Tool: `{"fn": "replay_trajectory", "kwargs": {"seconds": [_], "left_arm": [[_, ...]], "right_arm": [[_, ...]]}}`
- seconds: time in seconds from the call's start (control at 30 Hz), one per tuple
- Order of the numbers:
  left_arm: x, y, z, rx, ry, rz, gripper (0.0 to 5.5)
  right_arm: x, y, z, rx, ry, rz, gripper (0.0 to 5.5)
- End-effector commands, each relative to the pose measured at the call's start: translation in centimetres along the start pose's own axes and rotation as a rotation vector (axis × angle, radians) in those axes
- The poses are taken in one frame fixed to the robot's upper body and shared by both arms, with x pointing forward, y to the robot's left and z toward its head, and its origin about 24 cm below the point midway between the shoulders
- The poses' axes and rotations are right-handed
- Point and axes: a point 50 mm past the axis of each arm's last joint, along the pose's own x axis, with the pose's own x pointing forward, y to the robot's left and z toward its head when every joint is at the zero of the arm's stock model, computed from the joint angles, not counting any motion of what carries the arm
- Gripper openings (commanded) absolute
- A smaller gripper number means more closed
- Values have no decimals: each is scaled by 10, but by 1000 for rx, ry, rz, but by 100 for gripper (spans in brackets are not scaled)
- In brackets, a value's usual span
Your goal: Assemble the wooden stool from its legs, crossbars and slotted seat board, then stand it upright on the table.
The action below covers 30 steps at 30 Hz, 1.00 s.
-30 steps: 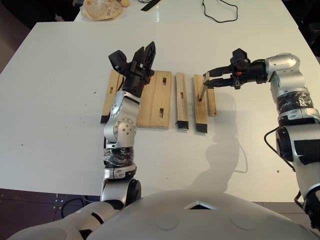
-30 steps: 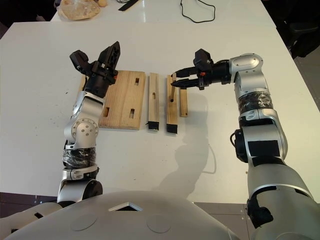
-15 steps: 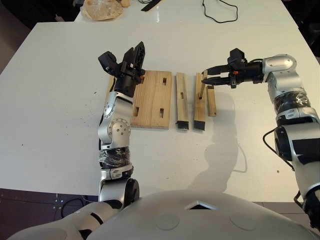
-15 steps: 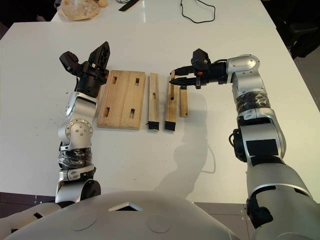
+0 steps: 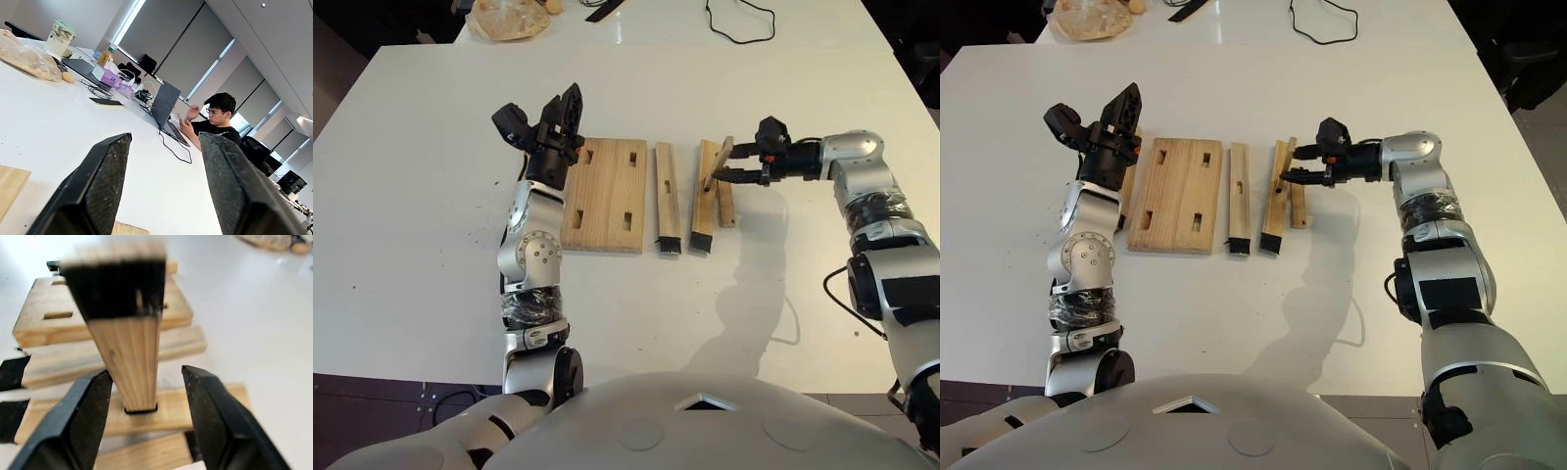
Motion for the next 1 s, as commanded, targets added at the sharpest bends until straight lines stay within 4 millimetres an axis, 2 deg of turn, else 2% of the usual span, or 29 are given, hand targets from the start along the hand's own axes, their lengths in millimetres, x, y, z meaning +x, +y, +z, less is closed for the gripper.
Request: {"fn": "replay_trajectory", "kwargs": {"seconds": [0.03, 0.1, 0.17, 0.23, 0.33, 0.43, 0.53, 0.63, 0.73, 0.9, 1.0], "left_arm": [[0, 6, 2, 20, -2, 14, 256], [0, 8, 2, 20, 2, 18, 256], [0, 11, -1, 18, 15, 28, 256], [0, 12, -4, 19, 28, 24, 256], [2, 11, -7, 18, 37, 14, 256], [3, 10, -9, 15, 38, 10, 256], [5, 9, -11, 11, 44, 4, 256], [5, 11, -11, 13, 48, 8, 256], [5, 14, -11, 19, 49, 14, 256], [3, 17, -10, 13, 38, 31, 256], [3, 18, -14, 8, 41, 39, 256]], "right_arm": [[-16, -3, 22, -66, -50, -20, 289], [-22, 0, 33, -97, -91, -24, 289], [-24, 2, 53, -100, -189, -31, 289], [-19, 7, 72, -96, -286, -22, 289], [-4, 11, 87, -54, -384, -36, 289], [17, 6, 86, 35, -423, -133, 289], [42, 12, 72, 74, -367, -172, 289], [56, 14, 70, 92, -363, -192, 289], [57, 13, 76, 83, -374, -200, 289], [45, 6, 96, 105, -459, -211, 289], [58, 12, 79, 107, -355, -198, 289]]}}
